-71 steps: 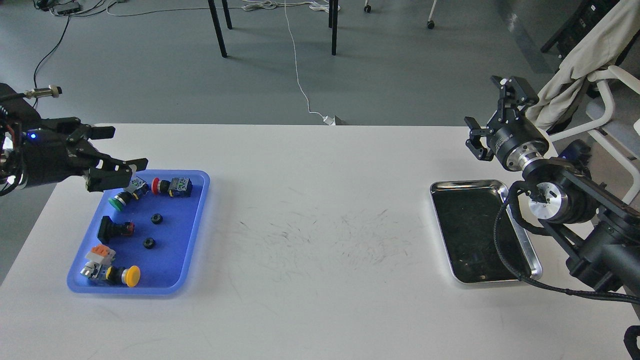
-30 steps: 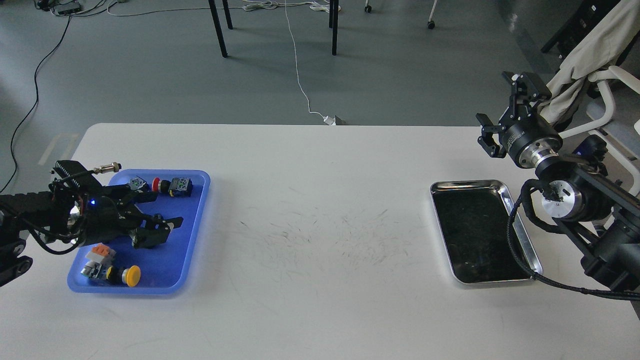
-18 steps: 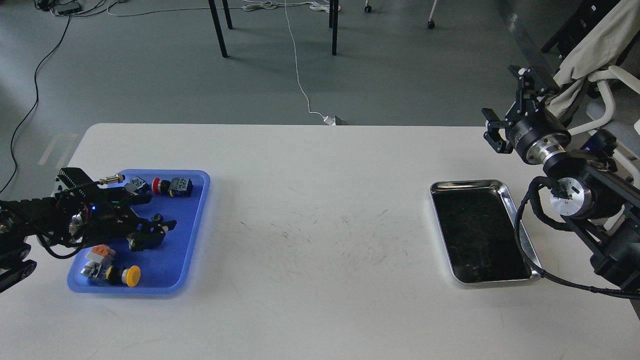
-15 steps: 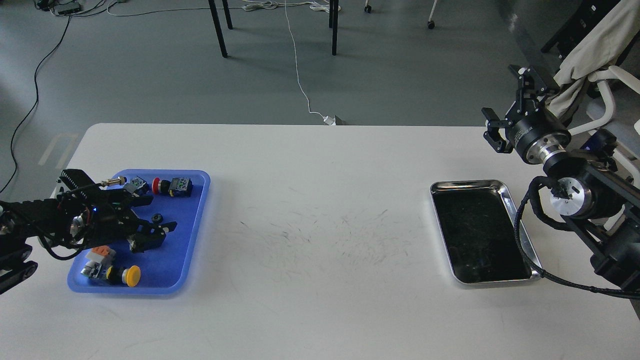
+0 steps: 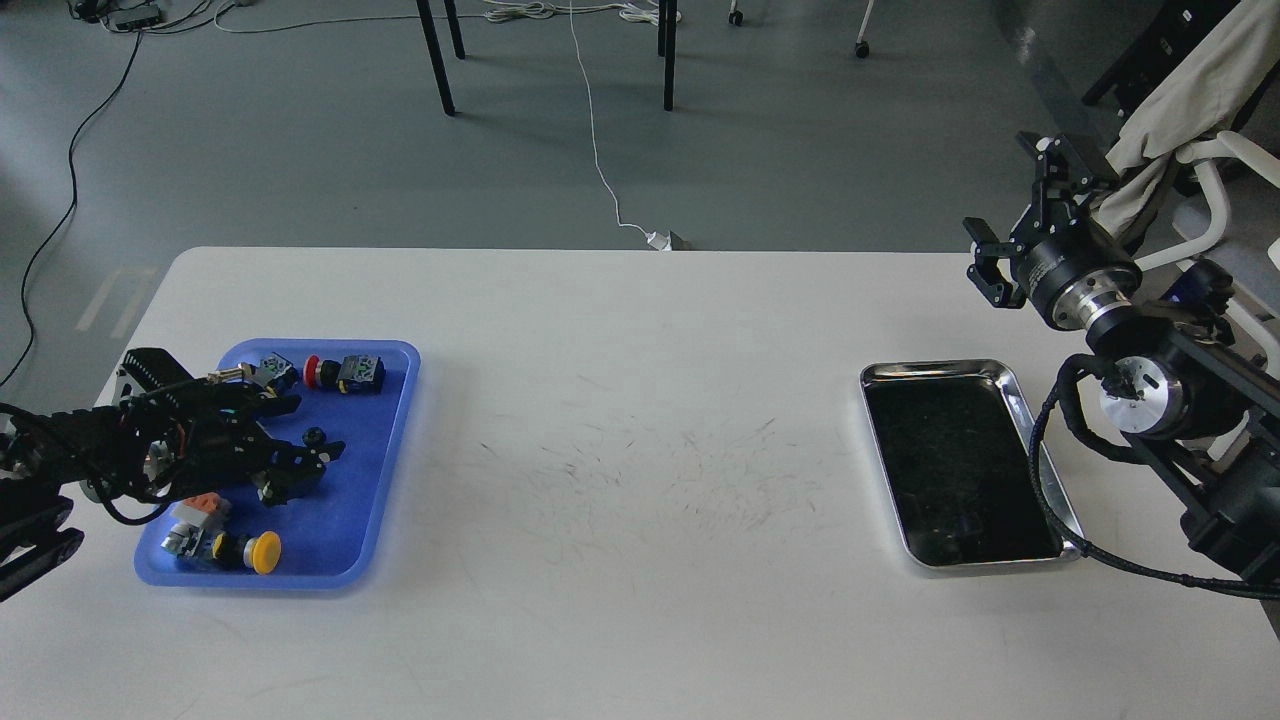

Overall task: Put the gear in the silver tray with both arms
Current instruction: 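Lower the left hand into the blue tray over a black gear, then close the left hand on the small black gear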

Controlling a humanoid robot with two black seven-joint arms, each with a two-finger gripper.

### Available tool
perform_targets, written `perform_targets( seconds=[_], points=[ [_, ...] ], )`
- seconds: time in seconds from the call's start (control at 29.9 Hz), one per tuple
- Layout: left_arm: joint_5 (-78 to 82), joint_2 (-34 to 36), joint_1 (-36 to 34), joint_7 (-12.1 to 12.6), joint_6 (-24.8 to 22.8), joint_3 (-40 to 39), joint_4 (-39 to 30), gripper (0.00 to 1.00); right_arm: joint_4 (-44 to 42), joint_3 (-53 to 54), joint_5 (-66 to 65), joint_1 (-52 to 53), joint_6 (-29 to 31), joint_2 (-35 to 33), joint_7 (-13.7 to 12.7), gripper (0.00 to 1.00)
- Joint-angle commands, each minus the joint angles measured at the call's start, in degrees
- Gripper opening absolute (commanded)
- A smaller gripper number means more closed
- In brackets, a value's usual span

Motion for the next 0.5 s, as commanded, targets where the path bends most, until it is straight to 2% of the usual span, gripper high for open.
perform_targets(
  seconds=[0.0,0.47],
  points=[
    [0.00,-0.14,-0.02,0.01,0.99,1.23,0.04,0.74,-0.03,0.00,-0.04,0.06,0.00,-0.01,0.00,0.99],
    [0.17,0.04,-0.02,0.01,2.22,1.41,0.66,0.61,-0.20,-0.09,-0.04,-0.03,0.00,0.25,0.00,0.99]
  ],
)
